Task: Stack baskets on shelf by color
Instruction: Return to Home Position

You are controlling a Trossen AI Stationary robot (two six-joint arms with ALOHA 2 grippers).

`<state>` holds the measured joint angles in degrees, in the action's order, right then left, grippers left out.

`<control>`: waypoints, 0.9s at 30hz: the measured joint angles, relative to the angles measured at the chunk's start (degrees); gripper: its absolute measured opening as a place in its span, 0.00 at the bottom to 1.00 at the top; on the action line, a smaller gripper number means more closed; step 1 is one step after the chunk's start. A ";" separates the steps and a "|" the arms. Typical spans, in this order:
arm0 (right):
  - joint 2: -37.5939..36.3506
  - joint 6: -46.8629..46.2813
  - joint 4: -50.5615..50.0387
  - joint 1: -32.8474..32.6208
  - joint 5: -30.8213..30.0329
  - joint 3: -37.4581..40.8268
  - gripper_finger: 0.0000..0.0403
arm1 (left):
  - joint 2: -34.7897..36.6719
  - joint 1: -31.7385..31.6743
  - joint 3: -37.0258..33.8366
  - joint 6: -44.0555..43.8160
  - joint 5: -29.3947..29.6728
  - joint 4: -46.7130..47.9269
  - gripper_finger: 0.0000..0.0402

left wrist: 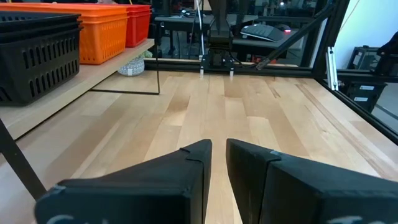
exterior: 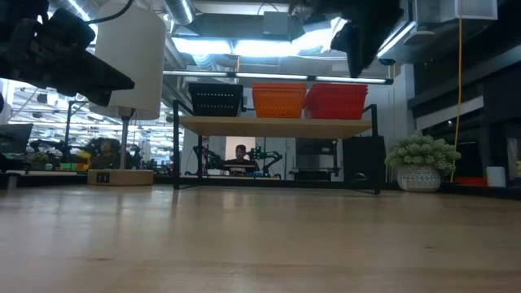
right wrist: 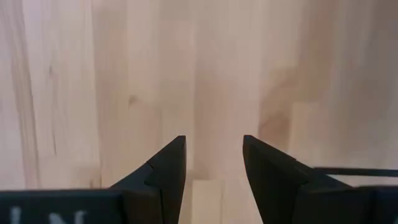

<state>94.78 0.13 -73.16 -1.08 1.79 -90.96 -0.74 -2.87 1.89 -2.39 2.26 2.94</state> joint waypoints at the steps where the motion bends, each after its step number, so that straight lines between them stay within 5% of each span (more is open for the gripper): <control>1: 0.00 0.16 0.42 -0.93 -0.13 1.19 0.39 | 0.00 0.00 0.00 0.00 0.02 0.00 0.10; 6: -1.72 3.20 6.11 -3.80 -0.55 5.89 0.39 | -0.01 0.00 0.01 0.00 0.02 0.00 0.10; 10: -9.99 6.48 8.79 -3.51 -5.05 10.75 0.39 | 0.00 0.00 0.00 -0.02 0.00 0.02 0.10; 18: -35.99 -1.49 22.07 -2.34 -22.69 29.85 0.39 | -0.01 0.02 0.00 0.00 0.02 0.02 0.10; 27: -63.89 -0.55 53.90 -3.07 -24.75 59.70 0.39 | -0.02 0.00 0.00 -0.01 0.02 0.00 0.10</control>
<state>30.89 -0.42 -19.26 -4.14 -22.96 -31.25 -0.75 -2.87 1.90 -2.41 2.28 2.94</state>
